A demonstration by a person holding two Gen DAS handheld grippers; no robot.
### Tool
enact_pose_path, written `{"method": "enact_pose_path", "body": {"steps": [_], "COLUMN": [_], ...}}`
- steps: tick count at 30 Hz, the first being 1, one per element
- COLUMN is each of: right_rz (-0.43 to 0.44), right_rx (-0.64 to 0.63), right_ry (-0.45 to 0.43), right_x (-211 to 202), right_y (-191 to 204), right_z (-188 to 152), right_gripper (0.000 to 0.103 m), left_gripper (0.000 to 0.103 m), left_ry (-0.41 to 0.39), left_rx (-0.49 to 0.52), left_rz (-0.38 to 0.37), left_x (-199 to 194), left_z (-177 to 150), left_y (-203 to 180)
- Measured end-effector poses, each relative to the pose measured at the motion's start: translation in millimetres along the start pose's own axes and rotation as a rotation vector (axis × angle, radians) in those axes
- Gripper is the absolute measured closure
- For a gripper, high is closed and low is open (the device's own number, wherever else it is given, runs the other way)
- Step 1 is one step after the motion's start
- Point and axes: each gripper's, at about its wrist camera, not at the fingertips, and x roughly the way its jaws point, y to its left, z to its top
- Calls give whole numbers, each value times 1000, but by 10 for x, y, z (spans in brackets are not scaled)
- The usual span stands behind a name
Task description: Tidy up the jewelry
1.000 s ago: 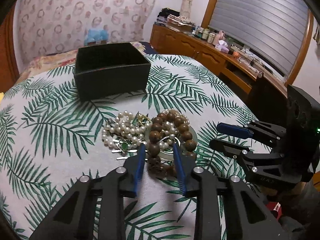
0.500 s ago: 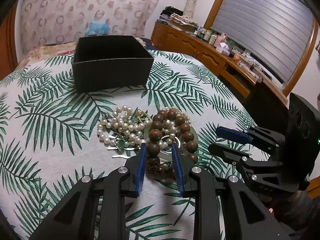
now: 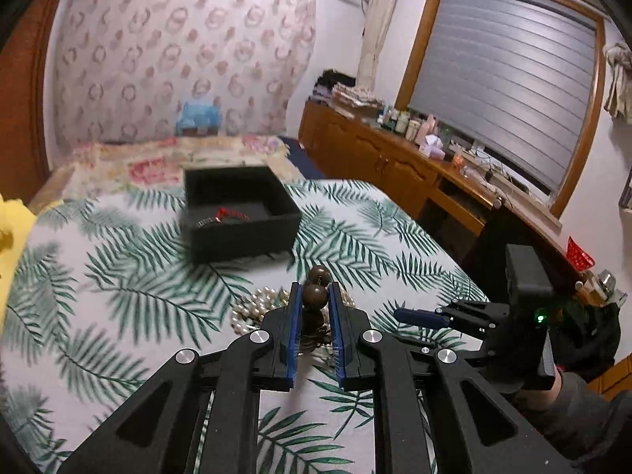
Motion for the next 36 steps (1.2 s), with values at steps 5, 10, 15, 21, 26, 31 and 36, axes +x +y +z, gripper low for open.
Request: {"method": "enact_pose_path", "body": {"steps": [5,10,15,21,26,31,36], "right_rz": [7,0,33,80,95,80,50], "right_rx": [-17,-49,-58,-60,-94,-144,-198], "right_ry": [-2,15,76,154,183,203,224], "right_x": [4,87,345,624,716,784,846], "right_y": [-19,-129,-311,-391,-349,-291,-194], "right_z": [120,350,551,657,685,710,779], "right_gripper": [63,63,64,74,75,75,75], "left_gripper": [91,91,91,91,91,91,91], "left_ry": [-29,-38,-40,-37,-29,-28,-25], "left_rx": [19,26,14,1,-7,-10,-17], "left_rz": [38,68,83,93,94,100,109], "left_x": [-109,-165,-207,-188,-162,-154,-116], "left_z": [32,4,-9,-27,-46,-53,-34], "left_y": [25,85,156,232,263,277,312]}}
